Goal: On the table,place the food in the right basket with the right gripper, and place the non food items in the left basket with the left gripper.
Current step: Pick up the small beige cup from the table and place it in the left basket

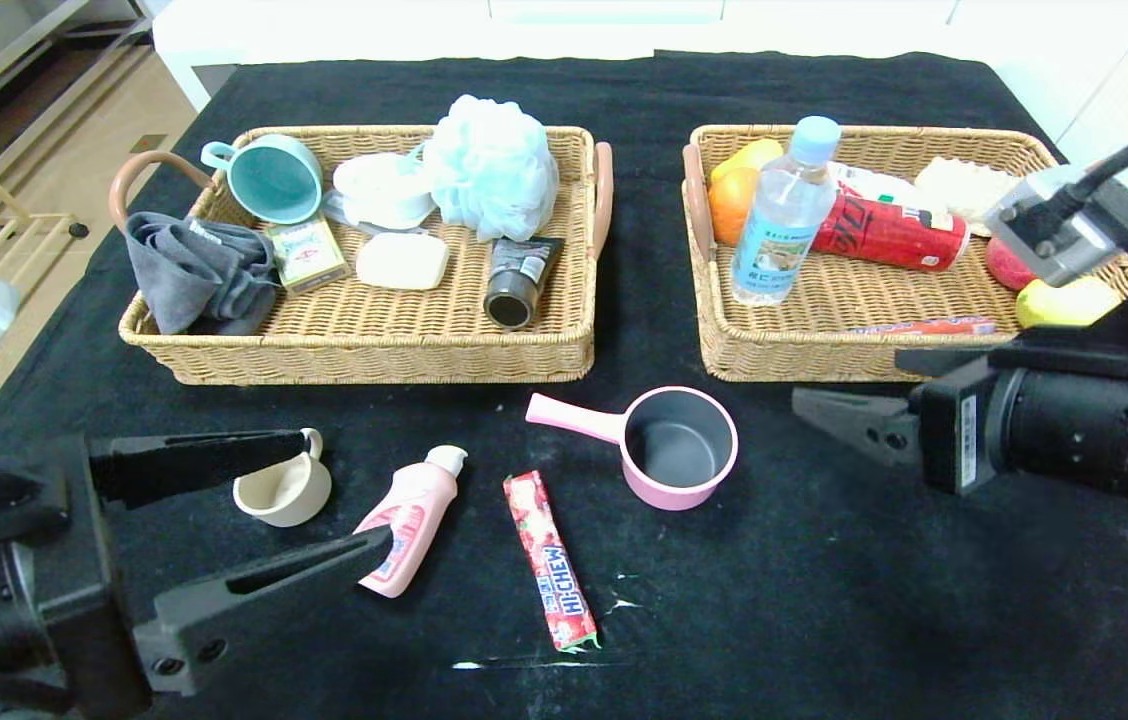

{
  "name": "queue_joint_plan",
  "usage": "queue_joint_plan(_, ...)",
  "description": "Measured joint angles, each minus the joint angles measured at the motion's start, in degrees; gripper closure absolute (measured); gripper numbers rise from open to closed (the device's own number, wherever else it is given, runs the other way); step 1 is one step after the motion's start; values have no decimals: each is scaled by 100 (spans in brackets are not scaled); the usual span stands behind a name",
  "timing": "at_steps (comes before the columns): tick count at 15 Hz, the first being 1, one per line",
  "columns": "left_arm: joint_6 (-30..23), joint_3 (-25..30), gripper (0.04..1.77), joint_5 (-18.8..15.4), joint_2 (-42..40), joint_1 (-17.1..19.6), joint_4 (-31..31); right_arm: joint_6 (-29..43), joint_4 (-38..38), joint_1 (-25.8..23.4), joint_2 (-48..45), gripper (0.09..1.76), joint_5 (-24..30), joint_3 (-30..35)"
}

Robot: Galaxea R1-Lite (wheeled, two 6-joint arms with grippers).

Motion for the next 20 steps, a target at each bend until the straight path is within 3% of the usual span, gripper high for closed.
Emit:
queue_joint_plan(3, 49, -30, 9, 79, -91, -13, 56, -176, -416, 450, -382, 15, 372, 642)
queue_joint_plan(8, 190, -50, 9, 104, -149, -28, 89, -322, -451, 494, -1059, 15, 961, 1298)
queue_joint_plan(11, 197, -45, 9, 204, -201, -50, 116, -622, -493, 257, -1376, 15, 1380, 1819)
queue_joint_plan(15, 197, 71, 9, 350, -218, -49, 116, -691, -1083, -410, -1588, 15, 2093, 2210)
queue_joint_plan(18, 228, -63, 9, 661, -161, -46, 146, -691, -1224, -733, -1626, 15, 2293, 2263)
queue_joint_plan(20, 278, -295, 9, 934, -94, -46, 535, -689, -1229, -785, -1643, 15, 2295, 2260)
